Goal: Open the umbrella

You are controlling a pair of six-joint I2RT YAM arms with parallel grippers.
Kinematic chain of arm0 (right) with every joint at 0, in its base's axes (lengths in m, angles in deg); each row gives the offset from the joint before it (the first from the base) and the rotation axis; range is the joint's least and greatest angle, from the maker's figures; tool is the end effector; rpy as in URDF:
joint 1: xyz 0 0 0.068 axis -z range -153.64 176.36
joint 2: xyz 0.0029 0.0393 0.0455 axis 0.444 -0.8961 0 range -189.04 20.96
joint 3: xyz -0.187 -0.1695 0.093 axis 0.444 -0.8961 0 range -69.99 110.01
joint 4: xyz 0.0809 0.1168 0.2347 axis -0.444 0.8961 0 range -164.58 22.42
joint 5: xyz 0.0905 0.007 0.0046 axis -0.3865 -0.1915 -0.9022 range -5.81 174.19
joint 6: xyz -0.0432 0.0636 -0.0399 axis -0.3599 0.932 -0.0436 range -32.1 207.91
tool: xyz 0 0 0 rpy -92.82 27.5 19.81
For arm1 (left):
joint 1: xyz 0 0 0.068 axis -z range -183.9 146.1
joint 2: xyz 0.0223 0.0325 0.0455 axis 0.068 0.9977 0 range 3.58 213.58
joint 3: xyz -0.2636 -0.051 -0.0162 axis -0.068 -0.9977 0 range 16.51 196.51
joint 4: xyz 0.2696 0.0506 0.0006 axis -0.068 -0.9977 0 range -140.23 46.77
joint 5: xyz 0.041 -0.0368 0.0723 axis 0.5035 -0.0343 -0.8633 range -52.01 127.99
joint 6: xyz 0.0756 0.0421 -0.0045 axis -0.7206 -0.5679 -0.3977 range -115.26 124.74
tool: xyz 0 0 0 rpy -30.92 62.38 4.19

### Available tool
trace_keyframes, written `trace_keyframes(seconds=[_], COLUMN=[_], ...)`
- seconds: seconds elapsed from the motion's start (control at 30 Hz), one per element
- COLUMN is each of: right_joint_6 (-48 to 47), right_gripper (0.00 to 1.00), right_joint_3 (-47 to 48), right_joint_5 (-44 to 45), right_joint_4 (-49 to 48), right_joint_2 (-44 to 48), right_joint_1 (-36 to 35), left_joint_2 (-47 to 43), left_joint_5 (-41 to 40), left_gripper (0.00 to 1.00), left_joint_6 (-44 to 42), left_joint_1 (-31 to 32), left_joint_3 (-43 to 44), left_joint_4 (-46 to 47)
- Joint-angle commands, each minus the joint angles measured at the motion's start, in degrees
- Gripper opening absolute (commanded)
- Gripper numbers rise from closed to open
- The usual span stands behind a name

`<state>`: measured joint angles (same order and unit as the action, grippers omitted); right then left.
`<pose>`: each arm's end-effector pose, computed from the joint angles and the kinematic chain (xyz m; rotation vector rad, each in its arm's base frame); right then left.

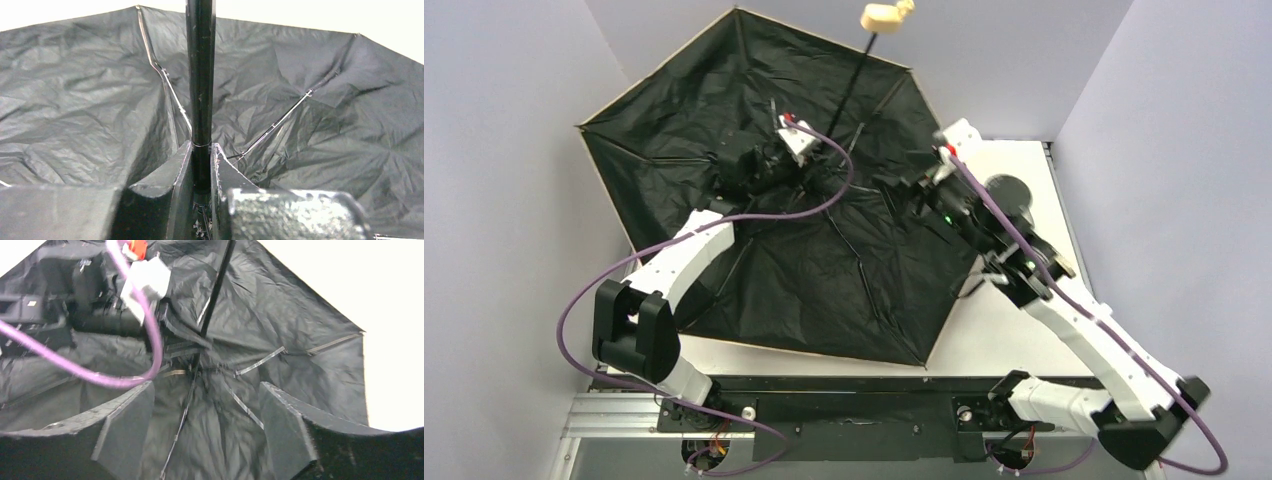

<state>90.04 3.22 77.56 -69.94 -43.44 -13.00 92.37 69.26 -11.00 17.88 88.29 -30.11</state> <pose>0.2294 0.1994 0.4578 -0.5796 1.4216 0.6668 0.3740 -0.1922 0.3457 0.9112 1.3812 -0.5260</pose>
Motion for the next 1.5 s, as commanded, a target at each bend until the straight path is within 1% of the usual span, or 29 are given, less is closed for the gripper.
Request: trace_keyframes(seconds=[0.0,0.03,0.1,0.13,0.17,0.27,0.3,0.33,0.4,0.43,0.47,0.5,0.53,0.57,0.6,0.63,0.67,0.7,0.77,0.93,1.0,1.03,1.07,1.1,1.2,1.27,1.3,1.37,1.47], right_joint_6=[-4.45,-5.22,-6.16,-5.84,-4.62,0.69,2.68,3.44,5.48,6.69,7.11,7.80,7.98,8.37,8.57,8.78,8.47,7.66,7.12,4.52,2.97,2.31,1.73,1.82,2.76,4.94,6.06,8.28,6.62], right_gripper=[0.74,0.74,0.75,0.75,0.75,0.76,0.76,0.77,0.78,0.78,0.79,0.79,0.79,0.80,0.80,0.80,0.81,0.81,0.82,0.83,0.83,0.83,0.83,0.82,0.82,0.82,0.82,0.81,0.82], right_joint_3=[-8.48,-9.82,-13.13,-14.58,-14.93,-13.46,-12.79,-11.52,-10.20,-9.89,-9.22,-8.78,-7.88,-6.60,-5.76,-3.39,-1.92,1.76,6.04,10.49,12.40,14.24,15.16,16.47,17.20,17.50,17.67,18.78,19.31], right_joint_5=[-1.11,-0.16,2.79,3.65,4.86,4.76,4.25,3.99,2.90,1.88,1.35,0.26,-0.51,-2.42,-3.52,-6.63,-8.57,-12.35,-16.33,-26.36,-30.71,-32.39,-35.75,-37.50,-45.88,-47.95,-47.16,-40.73,-40.48], right_joint_4=[2.58,3.41,4.92,5.61,6.02,8.27,8.89,9.94,10.86,11.15,11.85,12.30,13.48,14.04,15.63,16.65,19.62,23.53,27.52,33.92,38.17,42.16,44.07,46.91,49.78,50.96,51.27,52.42,52.94], right_joint_2=[7.62,9.67,12.42,13.10,14.02,13.91,13.19,12.87,12.32,12.16,12.10,11.97,11.59,11.41,10.72,10.27,8.84,7.88,5.29,2.36,0.62,-0.32,-2.29,-3.22,-6.18,-7.64,-8.47,-9.32,-10.21], right_joint_1=[-0.68,-0.62,-0.01,1.21,3.30,9.79,12.78,14.07,17.26,19.07,19.67,20.83,21.39,22.65,23.31,24.80,25.57,26.83,28.35,29.68,29.68,29.68,29.69,29.69,29.26,27.85,27.01,21.69,17.21], left_joint_2=[-2.90,-3.18,-4.25,-5.26,-6.30,-8.45,-9.76,-10.47,-12.37,-13.75,-14.44,-15.96,-16.56,-17.67,-18.03,-18.59,-18.71,-18.89,-18.95,-19.32,-19.70,-19.75,-19.79,-19.79,-20.04,-20.19,-20.22,-20.16,-20.32], left_joint_5=[-4.71,-4.67,-4.21,-4.20,-4.15,-2.72,-2.18,-0.86,0.95,1.45,2.40,2.88,3.48,3.73,3.85,3.83,3.48,2.95,2.87,3.98,4.49,4.46,4.53,4.38,4.23,4.35,4.47,4.40,3.86], left_gripper=[0.00,0.00,0.00,0.00,0.00,0.00,0.00,0.00,0.00,0.00,0.00,0.00,0.00,0.00,0.00,0.00,0.00,0.00,0.00,0.00,0.00,0.00,0.00,0.00,0.00,0.00,0.00,0.00,0.00], left_joint_6=[-2.90,-3.60,-8.30,-10.03,-13.75,-21.89,-26.69,-28.76,-35.73,-41.18,-44.49,-51.52,-54.93,-61.14,-63.96,-68.87,-70.86,-74.94,-79.50,-87.68,-91.11,-92.57,-94.74,-95.39,-97.50,-98.73,-99.02,-99.32,-98.88], left_joint_1=[-2.25,-2.62,-2.93,-2.95,-2.97,-3.00,-2.99,-2.93,-2.54,-2.32,-1.75,-1.48,-1.00,-0.89,-0.80,-0.79,-0.82,-0.96,-1.50,-2.92,-3.23,-3.41,-3.54,-3.64,-3.63,-3.52,-3.46,-3.23,-2.55], left_joint_3=[10.04,10.78,12.32,12.67,12.72,12.99,12.84,12.76,12.60,12.21,11.70,10.19,9.37,7.91,7.35,6.49,6.15,5.73,5.20,3.55,1.84,1.15,-0.53,-1.31,-4.01,-5.23,-5.60,-6.39,-7.11], left_joint_4=[2.23,2.01,1.43,1.41,1.23,0.30,-0.14,-0.26,-1.10,-1.92,-2.25,-2.47,-2.61,-2.98,-3.35,-3.89,-4.03,-4.35,-3.58,-3.48,-4.65,-4.93,-4.37,-3.87,-3.22,-3.60,-3.57,-3.43,-2.92])
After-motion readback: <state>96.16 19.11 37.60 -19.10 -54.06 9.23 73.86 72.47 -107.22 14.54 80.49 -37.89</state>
